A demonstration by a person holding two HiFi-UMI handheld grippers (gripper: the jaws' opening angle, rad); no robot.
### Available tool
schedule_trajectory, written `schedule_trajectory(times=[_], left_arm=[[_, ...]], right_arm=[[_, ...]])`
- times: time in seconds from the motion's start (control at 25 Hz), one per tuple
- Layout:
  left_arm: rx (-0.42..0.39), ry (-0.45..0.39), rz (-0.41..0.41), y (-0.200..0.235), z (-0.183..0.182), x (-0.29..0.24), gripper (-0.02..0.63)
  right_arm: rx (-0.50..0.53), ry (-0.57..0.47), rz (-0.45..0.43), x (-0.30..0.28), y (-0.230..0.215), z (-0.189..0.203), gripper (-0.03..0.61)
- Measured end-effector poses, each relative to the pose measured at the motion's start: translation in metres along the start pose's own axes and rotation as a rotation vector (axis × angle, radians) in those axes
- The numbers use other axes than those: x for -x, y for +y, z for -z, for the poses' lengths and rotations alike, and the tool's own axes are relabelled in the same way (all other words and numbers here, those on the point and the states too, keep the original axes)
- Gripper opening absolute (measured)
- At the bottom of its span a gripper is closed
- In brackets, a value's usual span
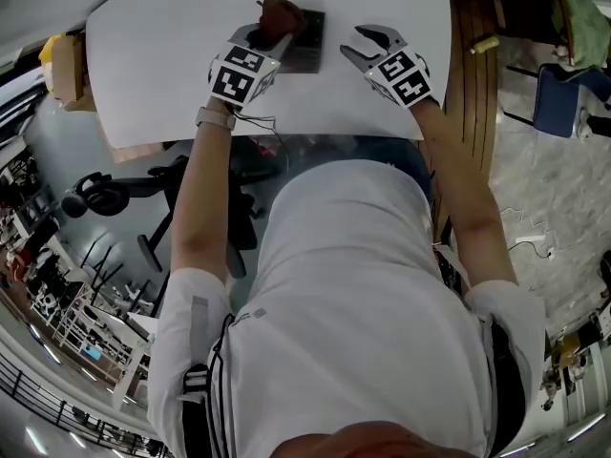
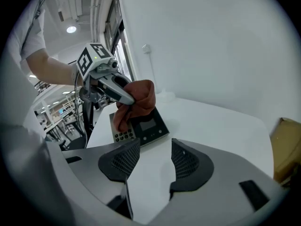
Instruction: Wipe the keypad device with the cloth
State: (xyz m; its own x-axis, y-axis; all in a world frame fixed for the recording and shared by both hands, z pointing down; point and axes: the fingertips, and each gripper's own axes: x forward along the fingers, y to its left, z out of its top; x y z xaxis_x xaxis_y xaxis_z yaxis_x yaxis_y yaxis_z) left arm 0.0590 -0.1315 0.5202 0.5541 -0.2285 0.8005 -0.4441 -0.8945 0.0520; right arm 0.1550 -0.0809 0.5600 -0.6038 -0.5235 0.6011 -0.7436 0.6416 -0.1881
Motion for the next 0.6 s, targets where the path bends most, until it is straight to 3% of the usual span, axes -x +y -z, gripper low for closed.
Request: schedule_trajectory(times=[0.4, 0.6], left_arm=[[0.122, -0.057, 0.043, 0.0, 0.005, -0.001, 0.074], [0.159, -0.076, 0.064, -0.001, 0.005, -0.004, 0.074]], right_arm=[[0.088, 0.079, -0.309, -0.07, -0.001, -0.025, 0.242], [0.089, 0.124, -0.397, -0.091, 0.004, -0.021, 0.244]])
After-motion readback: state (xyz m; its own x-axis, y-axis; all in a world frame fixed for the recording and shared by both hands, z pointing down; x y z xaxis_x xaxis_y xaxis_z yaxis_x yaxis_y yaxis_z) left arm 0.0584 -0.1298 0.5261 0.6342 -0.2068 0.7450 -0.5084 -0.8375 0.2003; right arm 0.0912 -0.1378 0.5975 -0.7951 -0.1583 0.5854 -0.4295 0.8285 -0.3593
